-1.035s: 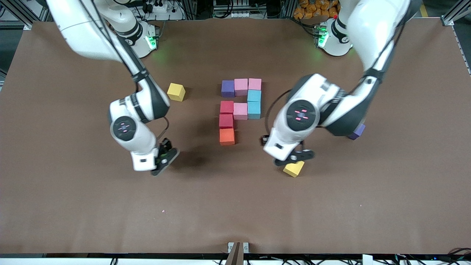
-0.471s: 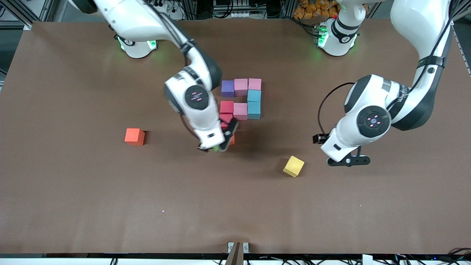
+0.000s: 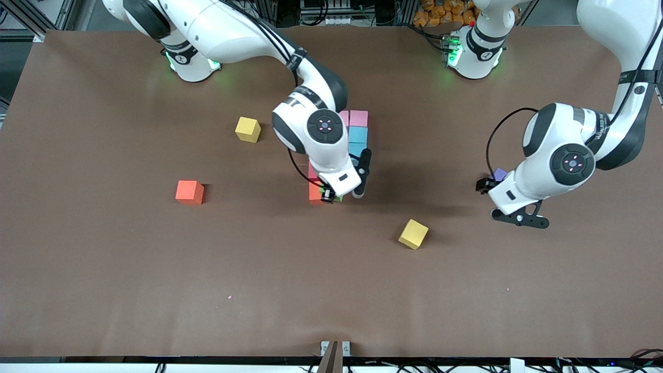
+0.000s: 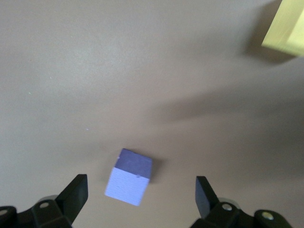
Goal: Form number 2 with 11 blocks
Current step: 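Lower the green cube beside orange while the left gripper reaches the purple cube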
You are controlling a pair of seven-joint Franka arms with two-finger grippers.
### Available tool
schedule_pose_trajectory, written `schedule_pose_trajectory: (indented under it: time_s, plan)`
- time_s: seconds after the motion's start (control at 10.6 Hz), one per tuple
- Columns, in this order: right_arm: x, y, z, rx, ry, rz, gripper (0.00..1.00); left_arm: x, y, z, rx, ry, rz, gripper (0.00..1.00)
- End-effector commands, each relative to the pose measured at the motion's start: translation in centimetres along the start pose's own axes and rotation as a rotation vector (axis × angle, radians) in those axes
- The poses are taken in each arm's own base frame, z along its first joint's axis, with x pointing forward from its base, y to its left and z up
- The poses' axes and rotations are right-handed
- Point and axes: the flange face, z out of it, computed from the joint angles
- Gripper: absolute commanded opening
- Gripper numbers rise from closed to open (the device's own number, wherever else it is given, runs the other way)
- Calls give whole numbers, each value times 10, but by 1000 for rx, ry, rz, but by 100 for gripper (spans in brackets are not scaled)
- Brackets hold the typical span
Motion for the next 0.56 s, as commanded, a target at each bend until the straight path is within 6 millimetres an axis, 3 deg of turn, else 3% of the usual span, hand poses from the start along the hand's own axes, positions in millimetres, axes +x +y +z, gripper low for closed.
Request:
schedule_pose_trajectory:
  time_s: [0.0, 0.47]
  plan:
    - [12, -1, 21, 6, -5, -68, 25, -43, -17, 20, 40, 19, 103, 100]
    - [23, -15, 59, 8, -4, -109, 26, -70, -3, 59, 40, 12, 147, 100]
